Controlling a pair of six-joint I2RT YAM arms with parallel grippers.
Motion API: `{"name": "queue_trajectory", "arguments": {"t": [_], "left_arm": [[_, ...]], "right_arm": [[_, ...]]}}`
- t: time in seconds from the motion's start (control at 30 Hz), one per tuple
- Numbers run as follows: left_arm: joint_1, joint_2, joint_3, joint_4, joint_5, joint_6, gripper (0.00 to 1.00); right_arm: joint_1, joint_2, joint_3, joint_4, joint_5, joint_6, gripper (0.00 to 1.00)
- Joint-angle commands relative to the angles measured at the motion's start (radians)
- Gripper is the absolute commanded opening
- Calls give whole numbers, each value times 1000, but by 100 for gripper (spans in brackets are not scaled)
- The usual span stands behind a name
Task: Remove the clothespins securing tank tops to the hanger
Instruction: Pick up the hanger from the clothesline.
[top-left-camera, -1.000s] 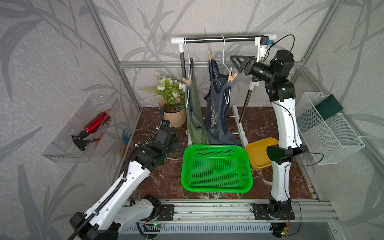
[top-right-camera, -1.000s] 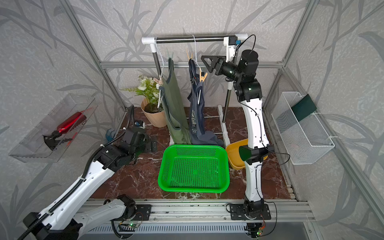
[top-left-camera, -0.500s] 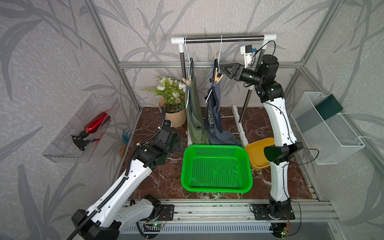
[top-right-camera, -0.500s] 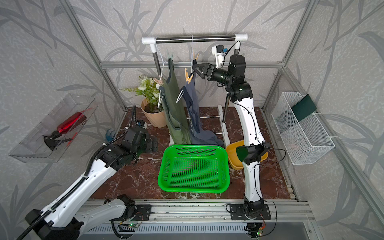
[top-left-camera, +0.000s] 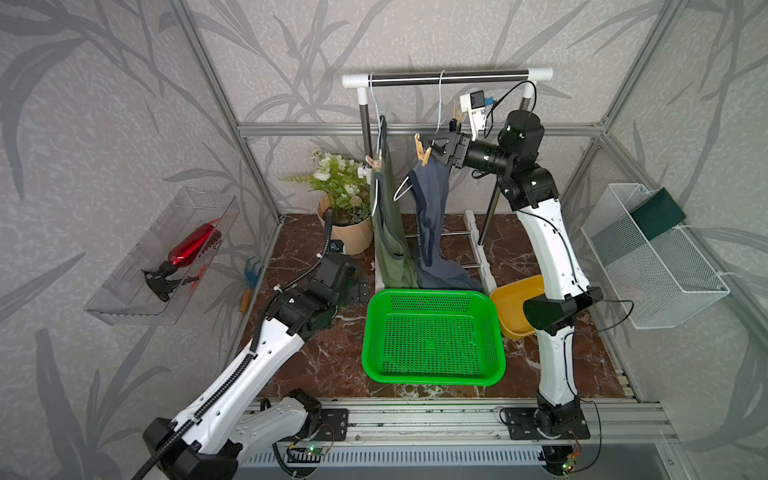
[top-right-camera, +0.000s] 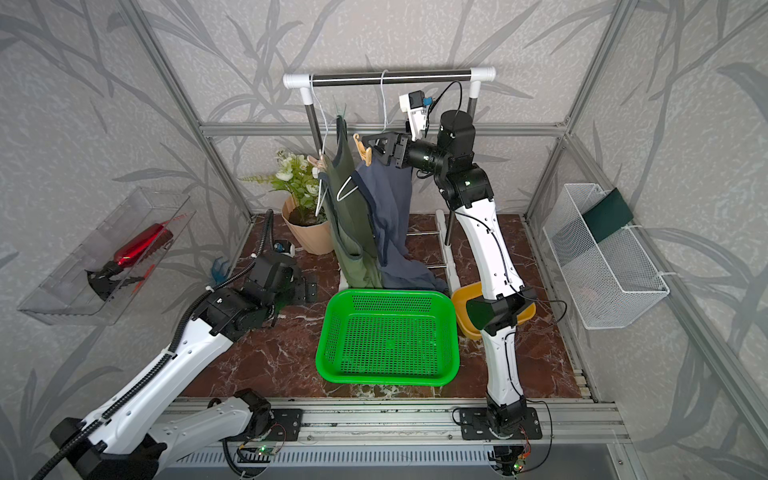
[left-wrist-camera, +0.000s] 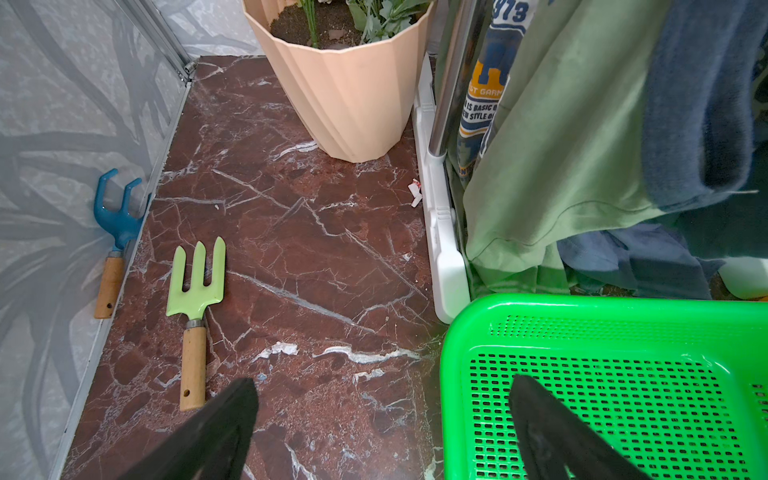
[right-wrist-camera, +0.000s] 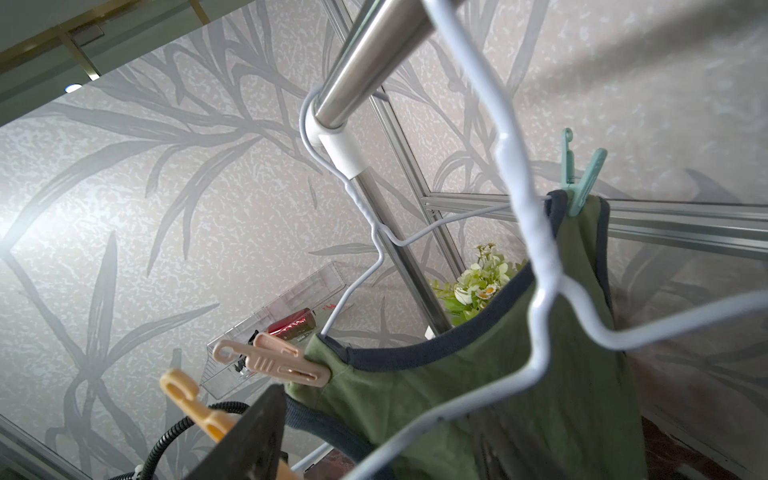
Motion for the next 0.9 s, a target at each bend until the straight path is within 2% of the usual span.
{"name": "queue_trajectory", "arguments": {"t": [0.0,0.37,0.43,0.53,0.87], "left_arm": [[-5,-9,-6,-1,-6,-13,96],[-6,-6,-14,-2,3,-4,96],[-8,-4,-6,-9,15,-11,96],[-10,-14,-4,-10,20,-21,96],[-14,-28,0,-26,14,-20,96]], "right_arm": [[9,-28,11,56,21,30,62],[15,-25,25,103,20,41,31],[15,-25,31,107,14,40,19],[15,-25,36,108,5,40,9],[15,-31,53,149,-15,96,2]]}}
